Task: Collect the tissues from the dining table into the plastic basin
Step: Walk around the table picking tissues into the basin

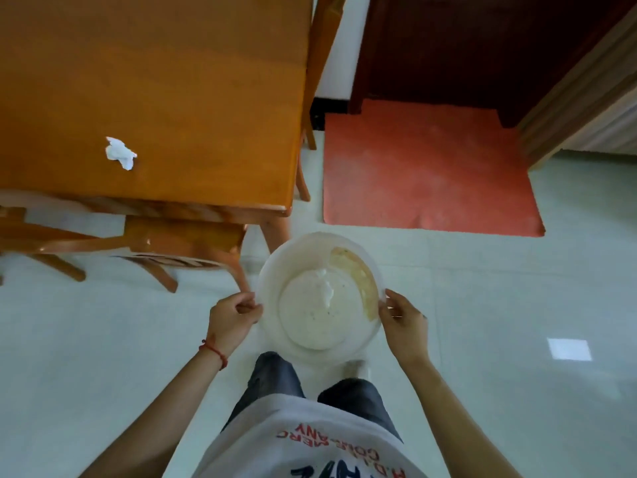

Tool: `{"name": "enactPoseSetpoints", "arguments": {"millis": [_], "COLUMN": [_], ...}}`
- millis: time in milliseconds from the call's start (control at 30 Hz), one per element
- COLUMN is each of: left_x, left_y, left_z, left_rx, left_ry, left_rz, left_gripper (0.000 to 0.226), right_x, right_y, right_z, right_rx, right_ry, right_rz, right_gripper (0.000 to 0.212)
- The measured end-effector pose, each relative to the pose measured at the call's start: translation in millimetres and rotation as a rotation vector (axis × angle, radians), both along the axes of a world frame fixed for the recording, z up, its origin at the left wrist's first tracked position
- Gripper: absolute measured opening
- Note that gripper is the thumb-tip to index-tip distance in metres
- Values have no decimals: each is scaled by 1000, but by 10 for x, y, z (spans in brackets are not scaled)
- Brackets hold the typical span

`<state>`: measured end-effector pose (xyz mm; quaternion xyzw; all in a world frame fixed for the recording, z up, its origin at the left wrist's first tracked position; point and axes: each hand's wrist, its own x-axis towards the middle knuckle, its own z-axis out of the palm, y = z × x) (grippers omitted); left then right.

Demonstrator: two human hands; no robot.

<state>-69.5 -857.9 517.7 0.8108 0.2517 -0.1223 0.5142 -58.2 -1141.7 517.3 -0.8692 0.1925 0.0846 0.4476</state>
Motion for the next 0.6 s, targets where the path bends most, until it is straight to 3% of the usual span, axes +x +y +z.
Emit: {"name": "enactPoseSetpoints", "arguments": {"millis": [300, 600], "left_x": [-263, -395], "left_y": [-548, -553], "left_z": [35, -27], "left_rx": [-34, -31], "left_ry": [-23, 16], "left_rz": [423, 628], "left_gripper": [14, 14], "right_x": [720, 1097], "right_y": [-331, -36], "right_z": [37, -46], "right_rx": [49, 31], "right_ry": [28, 47], "right_rz": [332, 563], "right_gripper": [28, 29]}}
